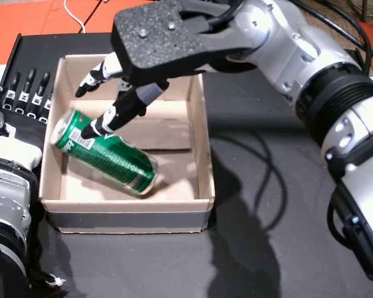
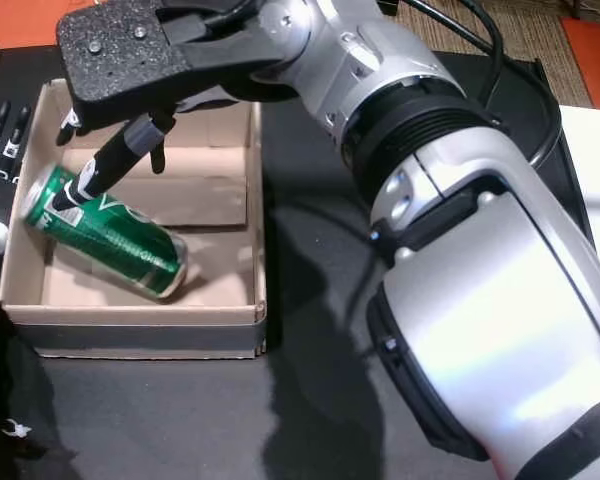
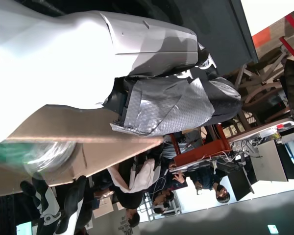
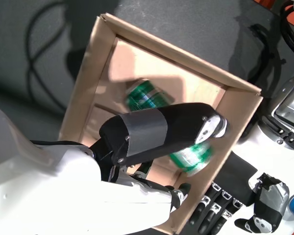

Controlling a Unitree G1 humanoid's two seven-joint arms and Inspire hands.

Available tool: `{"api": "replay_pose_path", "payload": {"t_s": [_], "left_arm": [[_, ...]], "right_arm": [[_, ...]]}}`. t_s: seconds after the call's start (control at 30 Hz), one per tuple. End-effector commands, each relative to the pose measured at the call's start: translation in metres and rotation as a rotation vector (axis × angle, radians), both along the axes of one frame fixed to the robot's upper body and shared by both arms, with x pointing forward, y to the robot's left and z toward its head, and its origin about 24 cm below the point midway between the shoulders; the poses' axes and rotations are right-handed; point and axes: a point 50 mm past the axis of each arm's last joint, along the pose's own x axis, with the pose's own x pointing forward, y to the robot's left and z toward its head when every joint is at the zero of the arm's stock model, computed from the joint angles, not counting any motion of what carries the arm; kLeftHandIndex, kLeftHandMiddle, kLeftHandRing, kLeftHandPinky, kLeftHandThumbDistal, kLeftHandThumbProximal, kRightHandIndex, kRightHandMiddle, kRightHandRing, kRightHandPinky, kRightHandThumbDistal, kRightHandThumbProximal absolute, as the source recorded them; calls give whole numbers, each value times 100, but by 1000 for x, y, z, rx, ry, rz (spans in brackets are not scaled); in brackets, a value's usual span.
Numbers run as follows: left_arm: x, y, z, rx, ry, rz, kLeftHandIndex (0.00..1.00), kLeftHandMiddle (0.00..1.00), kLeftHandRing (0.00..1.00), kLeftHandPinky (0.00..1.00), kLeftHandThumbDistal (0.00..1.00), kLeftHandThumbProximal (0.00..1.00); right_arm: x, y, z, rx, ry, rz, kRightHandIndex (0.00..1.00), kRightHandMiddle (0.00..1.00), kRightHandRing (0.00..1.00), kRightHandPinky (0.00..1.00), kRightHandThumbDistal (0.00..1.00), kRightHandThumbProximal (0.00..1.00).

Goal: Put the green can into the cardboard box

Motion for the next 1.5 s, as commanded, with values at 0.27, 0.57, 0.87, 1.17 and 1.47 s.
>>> {"api": "replay_pose_path", "payload": {"t_s": [0.27,0.57,0.87,1.17,1.47], "left_arm": [[0,-2,-1,-4,7,-2,62,61,76,93,0,99],[0,-1,-1,13,20,3,58,59,74,95,0,100],[-1,1,-2,4,1,-5,59,60,79,99,0,100],[-1,1,-1,11,3,-1,61,61,79,100,0,100],[-2,4,-2,1,5,6,61,63,83,100,0,100]], "right_arm": [[1,2,8,-11,-51,10,86,100,100,100,94,77],[4,-2,15,-5,-83,-15,81,100,100,100,100,72],[8,-14,37,386,-645,-43,58,80,100,100,75,48],[12,-56,54,532,-887,-122,71,87,100,99,66,37],[18,-126,31,597,-829,-353,70,89,100,100,64,38]]}}
